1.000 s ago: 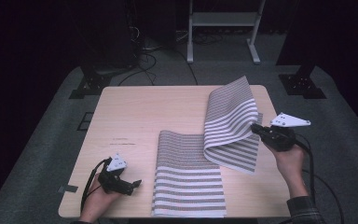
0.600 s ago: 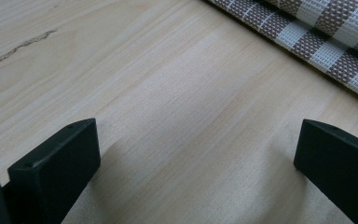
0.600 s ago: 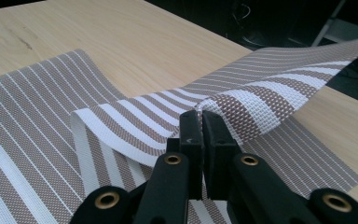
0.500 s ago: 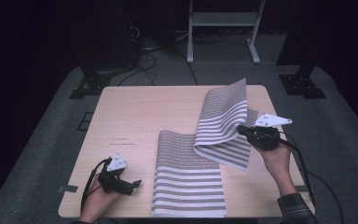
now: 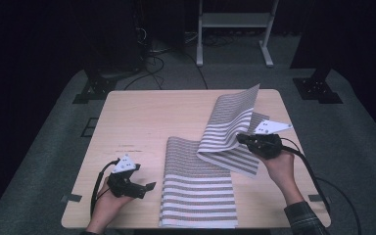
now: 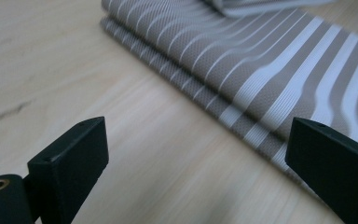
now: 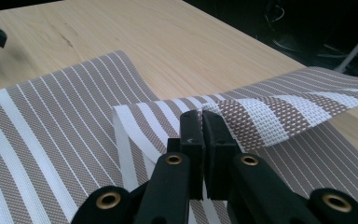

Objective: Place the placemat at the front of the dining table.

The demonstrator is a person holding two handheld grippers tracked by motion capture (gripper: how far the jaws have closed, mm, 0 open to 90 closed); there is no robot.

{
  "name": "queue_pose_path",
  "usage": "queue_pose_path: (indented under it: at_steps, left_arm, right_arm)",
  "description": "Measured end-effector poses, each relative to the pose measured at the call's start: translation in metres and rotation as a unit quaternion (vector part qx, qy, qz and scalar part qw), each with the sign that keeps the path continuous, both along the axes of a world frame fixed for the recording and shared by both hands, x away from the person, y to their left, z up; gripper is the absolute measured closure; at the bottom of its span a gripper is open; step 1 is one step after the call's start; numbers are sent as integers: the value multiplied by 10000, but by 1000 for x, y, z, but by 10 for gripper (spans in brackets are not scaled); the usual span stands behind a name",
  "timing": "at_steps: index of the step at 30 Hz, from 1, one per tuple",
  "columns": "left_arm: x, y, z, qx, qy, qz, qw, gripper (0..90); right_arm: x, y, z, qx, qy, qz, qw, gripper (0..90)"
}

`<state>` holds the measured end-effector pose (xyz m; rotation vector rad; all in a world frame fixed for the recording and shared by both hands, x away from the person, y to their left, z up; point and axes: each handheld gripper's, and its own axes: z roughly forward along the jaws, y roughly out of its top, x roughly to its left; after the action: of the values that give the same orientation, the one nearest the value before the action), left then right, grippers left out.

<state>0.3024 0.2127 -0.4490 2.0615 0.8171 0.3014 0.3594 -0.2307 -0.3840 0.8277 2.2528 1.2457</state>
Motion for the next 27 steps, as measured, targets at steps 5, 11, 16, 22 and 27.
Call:
queue_pose_path:
  at_steps: [5,11,16,22,27]
  left_arm:
    - [6,-20,19,-215,-66,-255,9994,69]
    - [19,-51,36,-319,-122,-584,9977,110]
    - [32,-74,45,-271,-250,-736,9966,129]
    - [49,-92,55,-320,-354,-831,9954,141]
    - [60,-108,61,-436,-397,-955,9937,174]
  right_arm:
    - [0,7,3,99,67,133,9998,878]
    - [0,18,8,158,77,327,9993,879]
    - [0,26,11,184,73,458,9988,880]
    - [1,30,15,402,184,616,9971,881]
    - [-1,39,20,480,174,777,9957,880]
